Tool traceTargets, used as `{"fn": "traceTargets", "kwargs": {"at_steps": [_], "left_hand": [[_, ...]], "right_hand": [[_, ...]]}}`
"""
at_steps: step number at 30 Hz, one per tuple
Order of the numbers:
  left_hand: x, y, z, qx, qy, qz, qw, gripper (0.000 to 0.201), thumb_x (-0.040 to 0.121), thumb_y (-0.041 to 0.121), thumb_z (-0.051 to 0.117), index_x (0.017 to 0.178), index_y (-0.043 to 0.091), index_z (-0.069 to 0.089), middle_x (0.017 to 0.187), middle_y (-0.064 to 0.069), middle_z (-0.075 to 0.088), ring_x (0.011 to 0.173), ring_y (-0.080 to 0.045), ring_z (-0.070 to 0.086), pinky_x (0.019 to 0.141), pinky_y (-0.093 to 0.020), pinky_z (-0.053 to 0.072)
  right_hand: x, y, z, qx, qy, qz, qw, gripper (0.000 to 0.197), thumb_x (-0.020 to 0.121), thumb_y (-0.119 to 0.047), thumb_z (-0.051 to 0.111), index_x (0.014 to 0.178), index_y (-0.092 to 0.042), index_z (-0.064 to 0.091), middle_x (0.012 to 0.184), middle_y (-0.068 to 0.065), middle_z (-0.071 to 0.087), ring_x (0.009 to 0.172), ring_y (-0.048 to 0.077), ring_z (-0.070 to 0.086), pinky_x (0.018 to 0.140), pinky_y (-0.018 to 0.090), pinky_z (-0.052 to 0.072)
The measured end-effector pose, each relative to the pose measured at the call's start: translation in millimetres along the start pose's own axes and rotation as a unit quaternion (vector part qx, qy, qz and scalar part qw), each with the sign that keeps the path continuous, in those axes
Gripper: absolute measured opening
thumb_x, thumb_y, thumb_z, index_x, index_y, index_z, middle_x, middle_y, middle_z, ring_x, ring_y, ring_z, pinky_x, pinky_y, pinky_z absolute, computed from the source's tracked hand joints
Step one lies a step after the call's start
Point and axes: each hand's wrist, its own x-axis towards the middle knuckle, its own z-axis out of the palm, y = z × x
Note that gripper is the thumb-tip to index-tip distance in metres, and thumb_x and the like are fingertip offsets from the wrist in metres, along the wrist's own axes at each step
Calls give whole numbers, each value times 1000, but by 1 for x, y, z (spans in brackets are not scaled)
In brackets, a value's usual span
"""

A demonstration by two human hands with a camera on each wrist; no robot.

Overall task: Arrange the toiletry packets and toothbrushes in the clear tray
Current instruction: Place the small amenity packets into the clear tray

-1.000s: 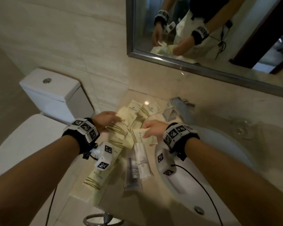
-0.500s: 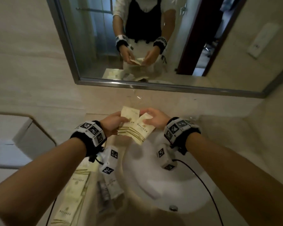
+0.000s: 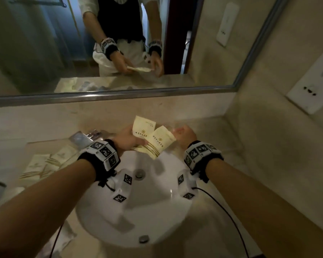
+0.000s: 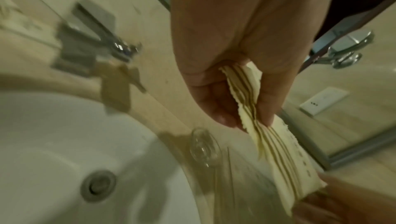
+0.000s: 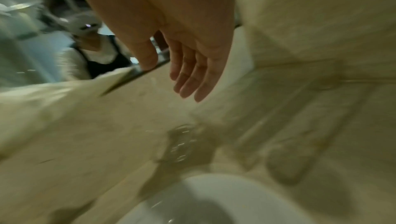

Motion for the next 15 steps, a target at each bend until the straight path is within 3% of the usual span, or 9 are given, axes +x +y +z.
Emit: {"fn": "traceTargets", "kwargs": {"at_steps": [2,3,5,7,9,11,13,14,15], "left_hand": [[17,-2,25,0,-1,-5,1000,48,75,-13,62,120,1,52,110,-15,65,92,-27,65,71,-30,58],[25,-3,38,-1,-4,-10,1000,43,76,-13,61,115,2,54,106,-13,66,89,-24,66,67,-26,59],[41,-6,62,1,-5,-19,1000,35,76,-14,60,104,7,57,101,-12,66,78,-17,68,61,-21,58],[54,-10,80,-5,2,-28,1000,41,76,-16,59,112,2,54,111,-19,64,83,-22,66,59,-21,58],[67,-15,93,-8,13,-28,999,58,75,-18,59,128,-1,43,120,-23,59,94,-29,62,54,-21,57],[80,-21,104,-17,26,-40,999,66,73,-17,62,132,2,40,123,-23,58,100,-32,61,55,-23,58],[88,-24,111,-21,34,-59,997,58,73,-15,64,125,5,47,122,-22,60,106,-36,61,71,-35,60],[92,-26,113,-22,35,-72,997,53,73,-14,64,119,7,51,121,-21,61,108,-36,61,81,-42,57],[94,-28,115,-21,35,-82,996,51,73,-13,65,117,9,52,120,-20,61,108,-36,61,88,-47,54]], "right_hand": [[20,35,-25,-29,31,42,998,21,92,-22,44,73,-13,49,78,7,50,70,19,46,63,27,40],[28,51,-37,-22,43,70,996,22,92,-21,42,76,-10,52,82,12,54,73,21,49,67,32,44],[44,89,-58,-25,60,134,989,29,95,-20,39,103,-1,60,106,21,62,91,27,58,84,39,49],[63,130,-74,-29,49,214,975,38,98,-18,37,130,0,48,130,17,56,116,31,57,97,38,47],[76,162,-79,-47,44,239,969,41,99,-20,37,135,-1,43,133,17,53,121,31,54,91,36,51],[78,175,-83,31,60,268,961,43,98,-32,39,123,0,53,115,16,63,104,29,62,84,34,50],[75,174,-82,195,77,330,921,60,93,-54,36,99,1,61,98,13,66,88,30,64,88,37,50],[76,177,-78,310,75,343,884,67,92,-58,33,103,2,60,104,14,66,97,31,65,95,38,49],[76,176,-75,385,65,341,855,73,93,-59,30,120,4,53,119,16,63,112,32,61,103,38,45]]}}
